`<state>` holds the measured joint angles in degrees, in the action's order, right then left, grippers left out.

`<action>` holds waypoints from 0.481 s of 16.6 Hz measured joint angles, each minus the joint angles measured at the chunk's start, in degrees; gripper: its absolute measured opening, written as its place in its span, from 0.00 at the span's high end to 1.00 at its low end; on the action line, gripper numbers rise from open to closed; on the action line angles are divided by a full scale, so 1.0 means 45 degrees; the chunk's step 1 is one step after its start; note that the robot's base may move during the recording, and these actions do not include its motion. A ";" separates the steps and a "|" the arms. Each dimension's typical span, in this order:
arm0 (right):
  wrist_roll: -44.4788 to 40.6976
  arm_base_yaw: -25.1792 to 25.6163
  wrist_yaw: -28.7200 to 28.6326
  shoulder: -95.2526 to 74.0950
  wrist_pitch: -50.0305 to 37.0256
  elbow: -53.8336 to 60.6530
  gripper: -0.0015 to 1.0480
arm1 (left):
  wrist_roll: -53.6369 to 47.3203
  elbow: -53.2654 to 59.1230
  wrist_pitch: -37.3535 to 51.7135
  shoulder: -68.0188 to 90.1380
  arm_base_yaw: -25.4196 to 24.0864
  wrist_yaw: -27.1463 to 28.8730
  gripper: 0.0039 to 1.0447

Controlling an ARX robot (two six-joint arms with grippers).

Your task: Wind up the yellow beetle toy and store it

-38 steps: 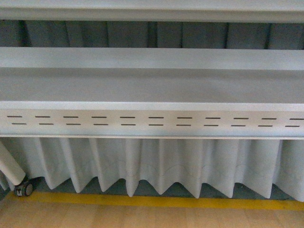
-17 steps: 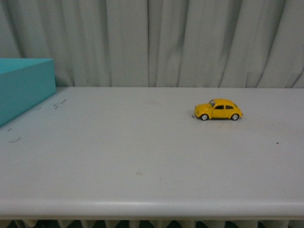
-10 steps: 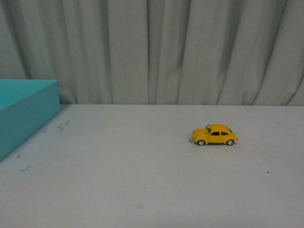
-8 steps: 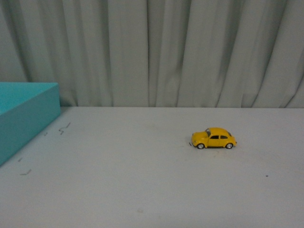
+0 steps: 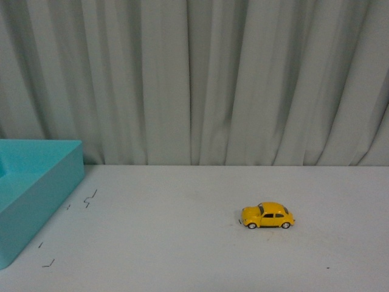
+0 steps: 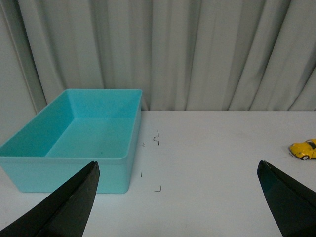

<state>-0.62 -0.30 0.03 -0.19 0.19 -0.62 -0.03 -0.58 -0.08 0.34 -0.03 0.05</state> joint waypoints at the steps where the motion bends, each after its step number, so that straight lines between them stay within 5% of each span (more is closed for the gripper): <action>1: 0.0000 0.0000 -0.0005 0.0000 0.0005 0.0000 0.06 | 0.0005 0.0000 -0.0005 -0.0005 0.0000 -0.0010 0.06; 8: 0.0000 0.0000 -0.0005 0.0000 0.0005 0.0000 0.06 | 0.0000 0.0000 -0.0005 -0.0005 0.0000 -0.0005 0.06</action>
<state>-0.62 -0.30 0.01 -0.19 0.21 -0.62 -0.03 -0.58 -0.10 0.32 -0.03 0.03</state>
